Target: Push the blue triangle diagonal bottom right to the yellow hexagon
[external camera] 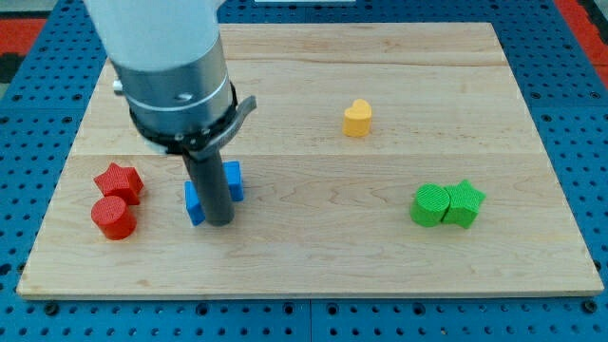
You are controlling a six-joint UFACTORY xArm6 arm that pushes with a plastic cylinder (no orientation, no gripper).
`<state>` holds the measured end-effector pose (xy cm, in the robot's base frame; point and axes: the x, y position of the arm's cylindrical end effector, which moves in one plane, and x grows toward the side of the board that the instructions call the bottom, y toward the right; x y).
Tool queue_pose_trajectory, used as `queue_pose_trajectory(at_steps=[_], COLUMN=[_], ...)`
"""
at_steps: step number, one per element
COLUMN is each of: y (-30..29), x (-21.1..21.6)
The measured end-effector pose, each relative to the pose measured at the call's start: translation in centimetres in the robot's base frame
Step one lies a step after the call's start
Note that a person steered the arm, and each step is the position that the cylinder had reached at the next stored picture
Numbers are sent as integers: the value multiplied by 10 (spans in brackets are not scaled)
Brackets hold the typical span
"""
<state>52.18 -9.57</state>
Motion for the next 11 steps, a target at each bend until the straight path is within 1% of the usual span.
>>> queue_pose_trajectory(at_steps=[1,2,3,4,5,6,7,8,9,10,11], y=[-7,0,30,36,71,19,-44,-45,-31,-66,-48], x=[-33,-79,-122,-128,-39,10,-4,-45,-75,-86,-116])
